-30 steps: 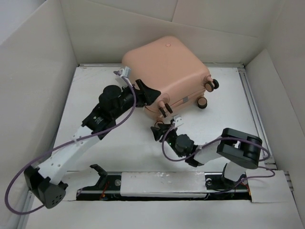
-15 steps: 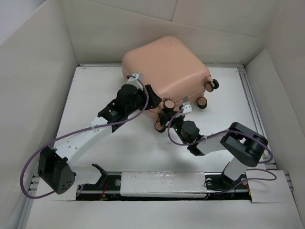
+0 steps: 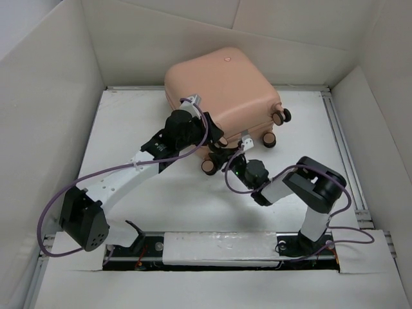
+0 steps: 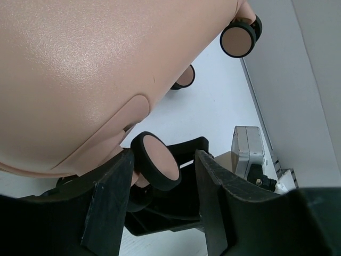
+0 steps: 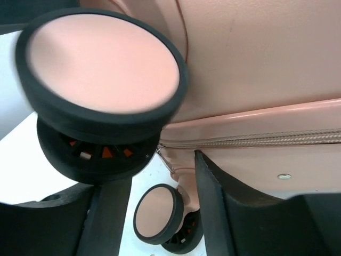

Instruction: Pack the luggage

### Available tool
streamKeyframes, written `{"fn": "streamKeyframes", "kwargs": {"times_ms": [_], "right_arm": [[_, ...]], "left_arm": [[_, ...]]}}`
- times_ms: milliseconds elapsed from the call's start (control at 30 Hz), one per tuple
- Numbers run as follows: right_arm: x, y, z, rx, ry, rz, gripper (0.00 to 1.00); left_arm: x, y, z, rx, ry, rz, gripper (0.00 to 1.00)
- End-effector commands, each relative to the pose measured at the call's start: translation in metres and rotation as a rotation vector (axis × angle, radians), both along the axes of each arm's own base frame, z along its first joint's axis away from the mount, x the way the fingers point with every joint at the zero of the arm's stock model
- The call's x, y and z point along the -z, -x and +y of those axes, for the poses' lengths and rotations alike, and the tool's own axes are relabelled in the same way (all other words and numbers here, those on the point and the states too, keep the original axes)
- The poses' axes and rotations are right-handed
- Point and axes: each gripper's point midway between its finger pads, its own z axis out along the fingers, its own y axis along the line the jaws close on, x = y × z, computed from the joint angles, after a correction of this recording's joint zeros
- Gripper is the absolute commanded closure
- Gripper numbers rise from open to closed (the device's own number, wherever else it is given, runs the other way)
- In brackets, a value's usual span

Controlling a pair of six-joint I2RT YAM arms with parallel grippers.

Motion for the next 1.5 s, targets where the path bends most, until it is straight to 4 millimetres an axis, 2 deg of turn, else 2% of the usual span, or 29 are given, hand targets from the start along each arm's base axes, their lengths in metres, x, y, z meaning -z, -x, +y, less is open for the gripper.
{"fn": "streamKeyframes", "kwargs": {"times_ms": [0,33,67,100,167,233,267,333,433,567,600,633,700,733,767,800,833,900,967,1033,1067,1100,1167,1233,1267,1300,1367,1433,1467], "right_arm": [[-0.022,0.019,0.018,-0.100,-0.100,-0.082,0.44],[-0.025,0.019,0.018,-0.100,-0.108,-0.090,0.48],[-0.013,0.018,0.019,-0.100,-0.090,-0.071,0.48],[-0.017,0.017,0.021,-0.100,-0.097,-0.079,0.50],[-0.014,0.010,0.028,-0.100,-0.081,-0.063,0.60],[-0.015,0.006,0.033,-0.100,-0.075,-0.056,0.60],[-0.012,0.003,0.033,-0.086,-0.069,-0.048,0.56],[-0.021,0.000,0.030,-0.067,-0.098,-0.074,0.50],[-0.025,-0.001,0.029,-0.070,-0.114,-0.093,0.50],[-0.034,-0.003,0.033,-0.065,-0.139,-0.113,0.50],[-0.040,-0.005,0.033,-0.054,-0.154,-0.124,0.50],[-0.040,-0.005,0.033,-0.052,-0.147,-0.130,0.54],[-0.045,-0.008,0.029,-0.028,-0.166,-0.142,0.61],[-0.052,-0.007,0.028,-0.028,-0.186,-0.160,0.66],[-0.055,-0.008,0.027,-0.019,-0.196,-0.168,0.70],[-0.057,-0.008,0.027,-0.019,-0.203,-0.174,0.74],[-0.057,-0.010,0.024,-0.003,-0.205,-0.172,0.76],[-0.069,-0.010,0.021,0.009,-0.229,-0.189,0.86],[-0.069,-0.011,0.020,0.021,-0.231,-0.187,0.97],[-0.079,-0.004,0.020,0.011,-0.251,-0.203,1.00],[-0.074,-0.004,0.017,0.023,-0.243,-0.192,1.00],[-0.080,-0.002,0.014,0.023,-0.254,-0.202,1.00],[-0.082,0.006,0.014,0.024,-0.267,-0.202,1.00],[-0.086,0.013,0.010,0.023,-0.279,-0.206,1.00],[-0.086,0.020,0.015,0.011,-0.283,-0.201,1.00],[-0.086,0.023,0.015,0.018,-0.279,-0.202,1.00],[-0.076,0.029,0.022,0.015,-0.237,-0.184,1.00],[-0.072,0.035,0.038,0.007,-0.216,-0.167,1.00],[-0.078,0.041,0.047,-0.003,-0.221,-0.174,1.00]], "left_arm": [[-0.030,-0.004,-0.006,0.011,0.048,-0.070,0.56],[-0.026,-0.005,-0.006,0.011,0.042,-0.062,0.56],[-0.021,-0.004,-0.006,0.011,0.036,-0.054,0.57],[-0.023,-0.005,-0.007,0.011,0.042,-0.062,0.59],[-0.020,-0.006,-0.007,0.011,0.037,-0.055,0.61],[-0.019,-0.007,-0.006,0.001,0.034,-0.057,0.66],[-0.019,-0.007,-0.006,0.001,0.034,-0.057,0.68],[-0.020,-0.009,-0.008,0.001,0.034,-0.057,0.73],[-0.016,-0.010,-0.008,0.001,0.028,-0.050,0.80],[-0.018,-0.012,-0.008,-0.008,0.031,-0.059,0.84],[-0.013,-0.013,-0.006,-0.019,0.022,-0.053,0.84],[-0.013,-0.011,-0.004,-0.019,0.023,-0.055,0.84],[-0.009,-0.012,0.005,-0.062,0.005,-0.056,0.80],[-0.011,-0.009,0.013,-0.086,0.003,-0.067,0.75],[-0.008,-0.008,0.020,-0.118,-0.004,-0.059,0.58],[-0.009,-0.010,0.029,-0.163,-0.013,-0.072,0.50],[-0.019,-0.006,0.036,-0.183,0.008,-0.090,0.44],[-0.014,-0.001,0.046,-0.209,0.000,-0.095,0.33],[-0.020,0.005,0.051,-0.210,0.015,-0.110,0.33],[-0.008,0.009,0.054,-0.212,0.003,-0.085,0.36],[-0.008,0.011,0.052,-0.200,0.006,-0.083,0.36],[0.003,0.014,0.052,-0.187,-0.006,-0.063,0.36],[0.005,0.018,0.042,-0.140,0.022,-0.050,0.37],[0.016,0.018,0.034,-0.107,0.017,-0.028,0.42],[0.016,0.020,0.027,-0.077,0.042,-0.018,0.44],[0.024,0.019,0.023,-0.064,0.031,0.002,0.46],[0.015,0.017,0.012,-0.025,0.068,-0.005,0.53],[0.024,0.015,0.004,-0.007,0.064,0.026,0.59],[0.024,0.014,-0.003,0.015,0.079,0.038,0.63]]}}
